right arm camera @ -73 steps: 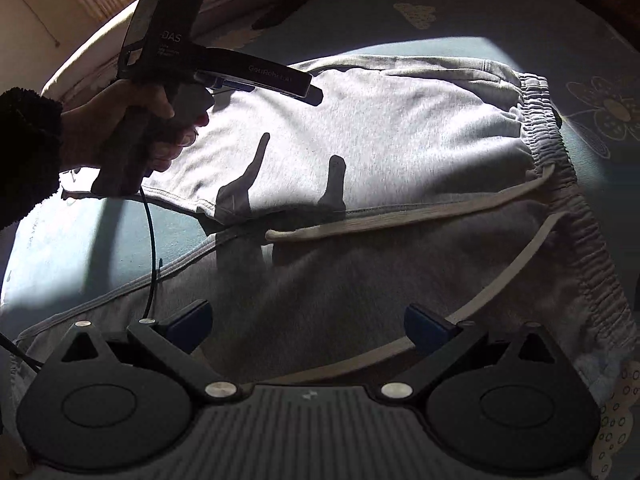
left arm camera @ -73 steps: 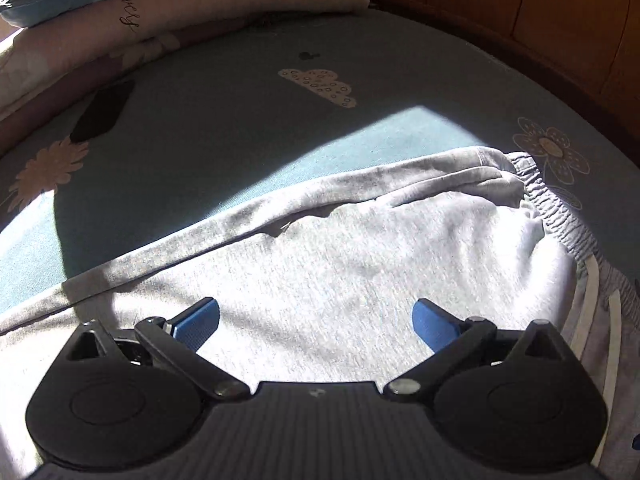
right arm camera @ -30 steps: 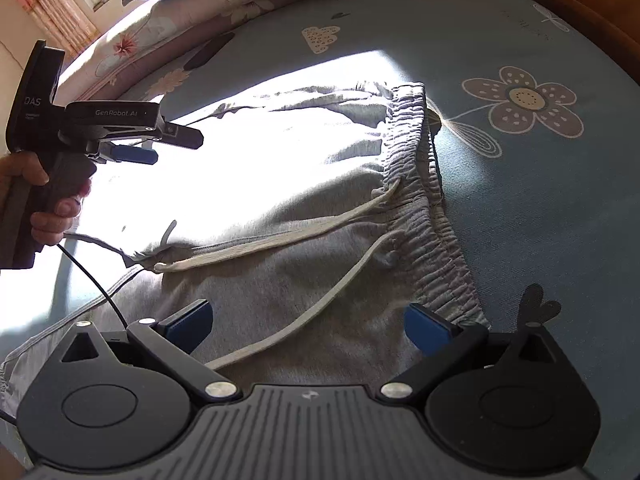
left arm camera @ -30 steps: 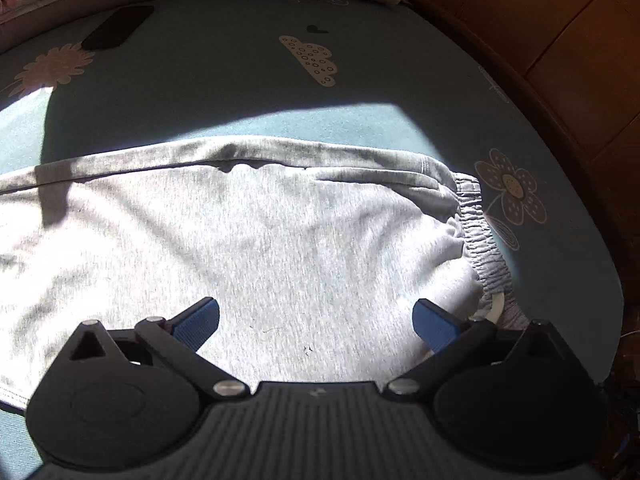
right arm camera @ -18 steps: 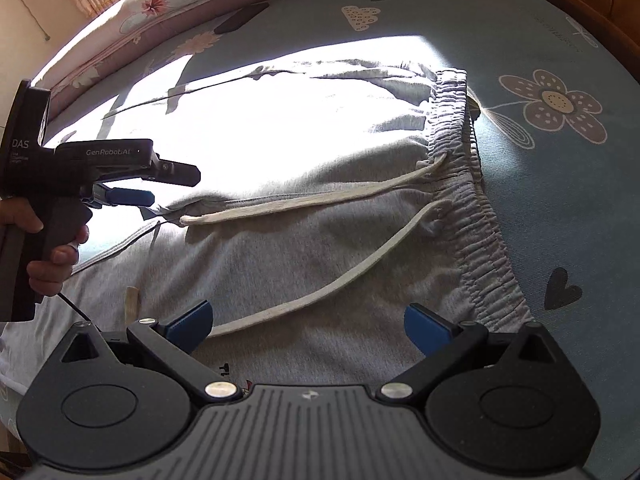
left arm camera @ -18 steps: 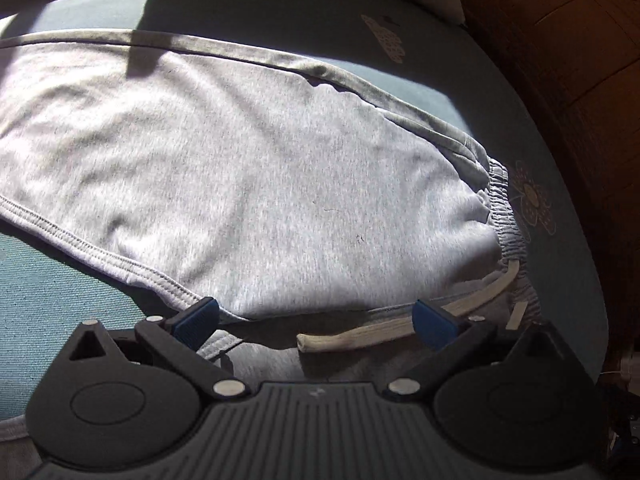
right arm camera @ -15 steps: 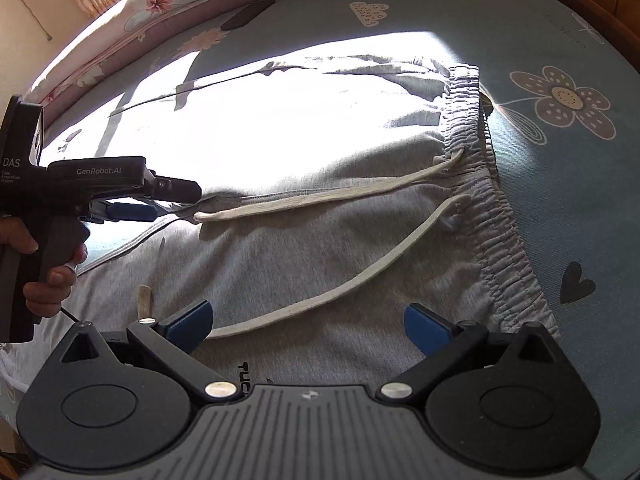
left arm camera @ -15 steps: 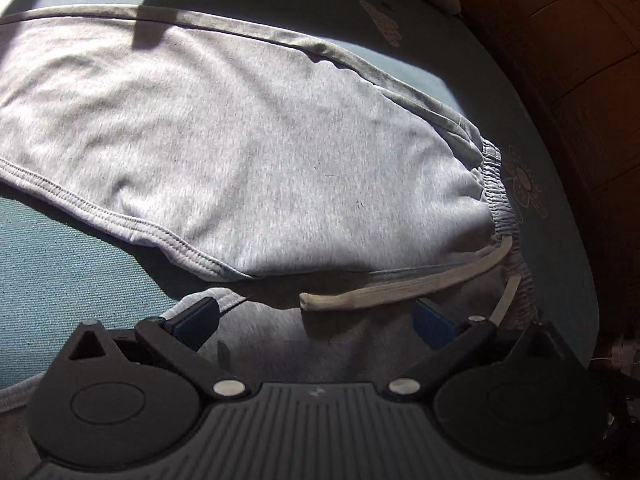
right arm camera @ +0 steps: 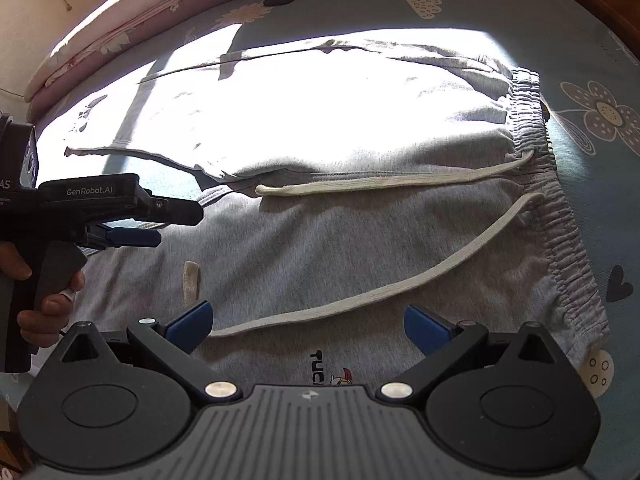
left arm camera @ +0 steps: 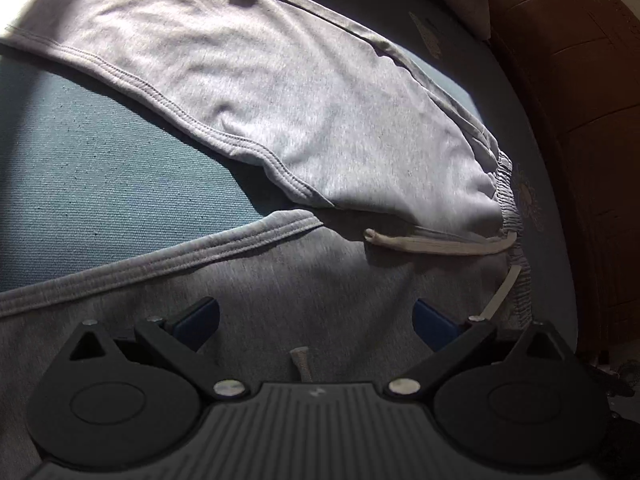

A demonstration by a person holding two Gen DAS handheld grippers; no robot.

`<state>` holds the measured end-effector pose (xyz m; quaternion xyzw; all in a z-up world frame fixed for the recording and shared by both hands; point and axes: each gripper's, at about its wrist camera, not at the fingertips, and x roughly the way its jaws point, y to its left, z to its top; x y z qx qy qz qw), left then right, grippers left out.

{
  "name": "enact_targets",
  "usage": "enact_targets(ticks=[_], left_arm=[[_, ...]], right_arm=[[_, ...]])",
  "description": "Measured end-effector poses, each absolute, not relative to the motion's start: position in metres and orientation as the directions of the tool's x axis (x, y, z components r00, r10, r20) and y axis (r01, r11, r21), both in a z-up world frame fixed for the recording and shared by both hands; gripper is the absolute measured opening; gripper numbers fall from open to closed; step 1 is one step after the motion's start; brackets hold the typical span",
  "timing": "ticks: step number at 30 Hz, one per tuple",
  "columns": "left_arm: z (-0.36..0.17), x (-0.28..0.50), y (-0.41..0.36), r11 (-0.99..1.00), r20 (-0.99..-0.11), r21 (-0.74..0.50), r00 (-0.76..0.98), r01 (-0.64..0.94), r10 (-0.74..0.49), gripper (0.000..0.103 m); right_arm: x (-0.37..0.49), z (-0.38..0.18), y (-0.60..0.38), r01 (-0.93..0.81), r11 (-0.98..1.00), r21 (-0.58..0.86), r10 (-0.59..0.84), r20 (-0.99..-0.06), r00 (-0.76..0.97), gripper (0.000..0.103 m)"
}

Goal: Fold clothes

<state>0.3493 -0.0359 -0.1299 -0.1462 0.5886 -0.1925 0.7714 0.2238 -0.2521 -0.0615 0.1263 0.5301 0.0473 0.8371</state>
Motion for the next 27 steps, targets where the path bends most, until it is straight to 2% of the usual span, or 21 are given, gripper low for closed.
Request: enact_targets(ticks=[3, 6, 13, 17, 25, 27], left_arm=[[-0.135, 0.347, -0.027, 0.922, -0.875, -0.362, 0.289, 0.14, -0.388, 0.102], [-0.121, 0.347, -0.004, 0.938, -0.871, -0.326, 0.348, 0.116, -0.346, 0.102], [-0.117, 0.329, 0.012, 0.861, -0.824, -0.486, 0.251, 0.149, -0.509, 0.102], [-0.129, 0.325, 0.029, 0.904, -0.852, -0.416, 0.306, 0.096, -0.425, 0.102], [-0.107, 0.321, 0.062, 0.895, -0.83, -0.441, 0.351, 0.065, -0.434, 0.102], [-0.102, 0.317, 0.066, 0.902, -0.833, -0.425, 0.357, 0.079, -0.423, 0.102]], right_arm=[[0.225, -0.06, -0.236, 0.023, 0.97, 0.242, 0.21, -0.88, 0.427, 0.103], [0.226, -0.058, -0.223, -0.004, 0.975, 0.224, 0.205, -0.884, 0.42, 0.103], [0.229, -0.064, -0.196, -0.026, 0.97, 0.244, 0.235, -0.893, 0.385, 0.103], [0.226, -0.077, -0.174, -0.085, 0.964, 0.253, 0.267, -0.907, 0.324, 0.103], [0.223, -0.117, -0.135, -0.185, 0.943, 0.276, 0.311, -0.928, 0.204, 0.103], [0.22, -0.125, -0.127, -0.203, 0.955, 0.215, 0.252, -0.951, 0.177, 0.103]])
